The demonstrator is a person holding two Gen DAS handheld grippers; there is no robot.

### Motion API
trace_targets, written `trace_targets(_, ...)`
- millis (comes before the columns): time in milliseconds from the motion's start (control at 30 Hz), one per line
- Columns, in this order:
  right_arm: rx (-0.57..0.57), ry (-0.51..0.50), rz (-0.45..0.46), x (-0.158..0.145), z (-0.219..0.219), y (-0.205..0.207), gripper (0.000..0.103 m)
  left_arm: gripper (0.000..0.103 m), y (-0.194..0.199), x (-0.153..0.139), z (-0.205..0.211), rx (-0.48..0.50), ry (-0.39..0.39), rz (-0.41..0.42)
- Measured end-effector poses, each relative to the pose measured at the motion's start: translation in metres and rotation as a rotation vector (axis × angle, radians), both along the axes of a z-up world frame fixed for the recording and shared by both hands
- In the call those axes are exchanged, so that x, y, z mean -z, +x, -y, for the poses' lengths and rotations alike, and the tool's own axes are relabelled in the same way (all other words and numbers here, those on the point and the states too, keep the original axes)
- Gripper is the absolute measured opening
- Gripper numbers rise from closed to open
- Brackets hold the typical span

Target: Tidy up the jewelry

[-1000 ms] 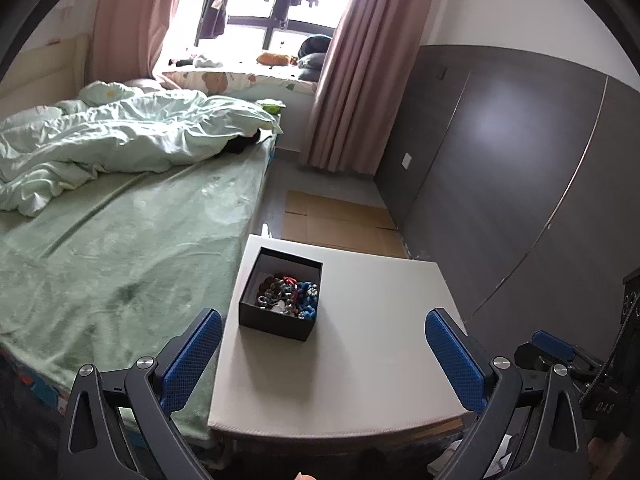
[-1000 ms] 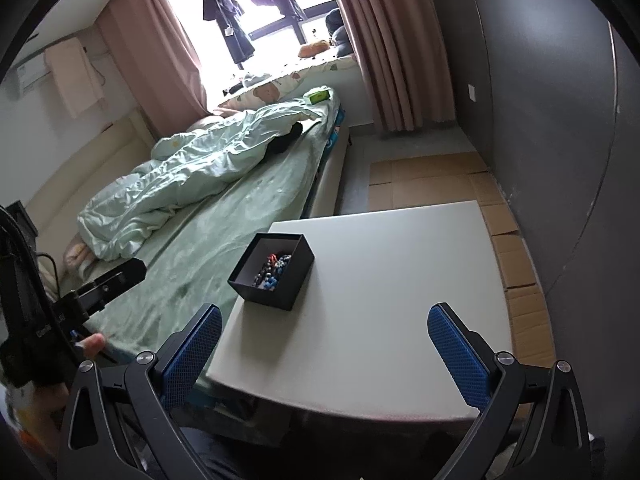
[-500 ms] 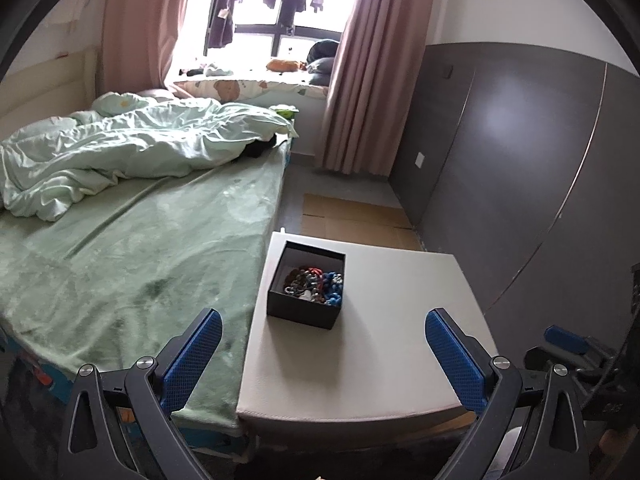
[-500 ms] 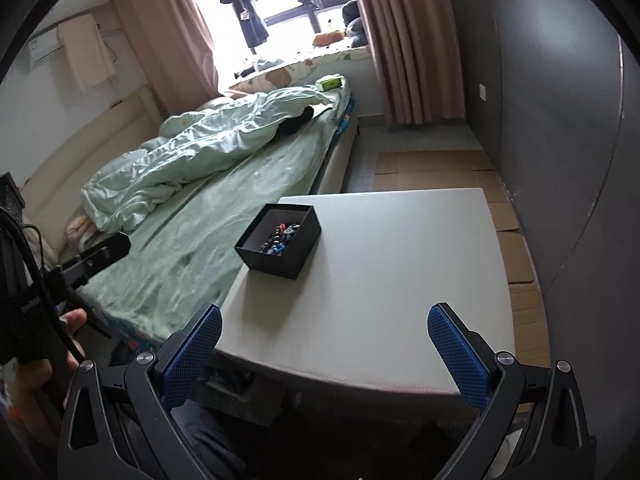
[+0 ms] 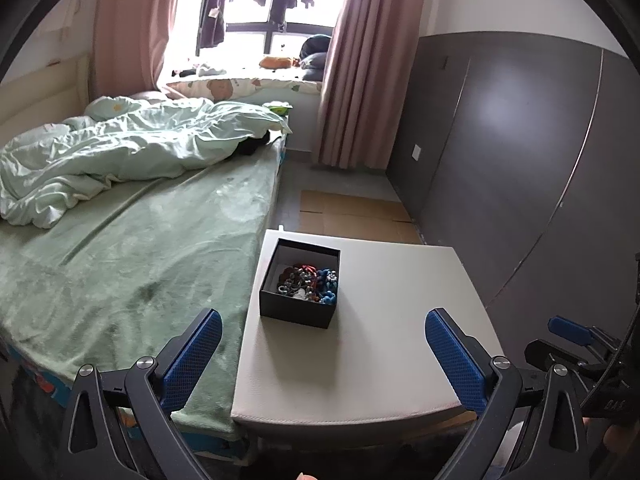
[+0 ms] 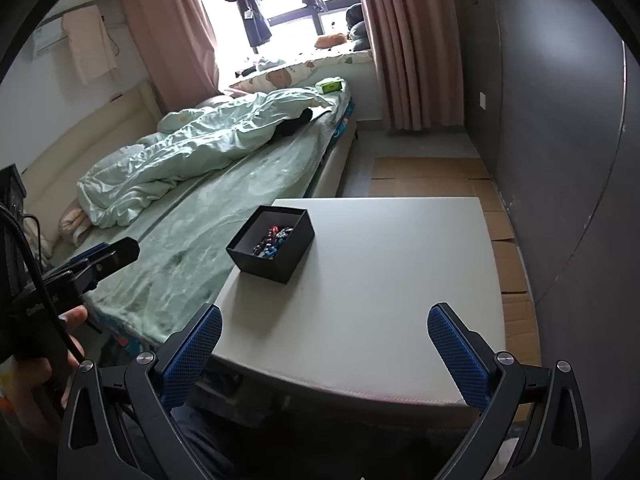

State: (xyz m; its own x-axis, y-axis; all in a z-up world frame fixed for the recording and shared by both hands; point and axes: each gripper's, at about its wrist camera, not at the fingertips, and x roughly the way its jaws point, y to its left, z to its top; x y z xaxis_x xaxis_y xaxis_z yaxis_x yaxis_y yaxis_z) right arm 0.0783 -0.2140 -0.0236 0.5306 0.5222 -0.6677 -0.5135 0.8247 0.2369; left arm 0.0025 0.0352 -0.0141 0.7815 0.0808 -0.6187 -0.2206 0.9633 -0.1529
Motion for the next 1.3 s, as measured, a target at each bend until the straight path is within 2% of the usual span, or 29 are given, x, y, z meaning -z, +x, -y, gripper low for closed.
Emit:
trace_targets(467, -0.006, -0.010, 0.023, -0.003, 0.000, -0.004, 0.103, 0.102, -0.002, -0.001, 0.001, 0.008, -0.003, 0.001)
trace_targets(933, -0.002, -0.017, 0.018, -0.004, -0.001, -0.004, 0.103, 0.102, -0.001, -0.005, 0.013, 0.028, 0.040, 0.006)
trace_targets(1300, 0.000, -0.018, 0.017, -0.004, -0.001, -0.003, 0.103, 0.102, -0.002, -0.008, 0.013, 0.016, 0.042, 0.014)
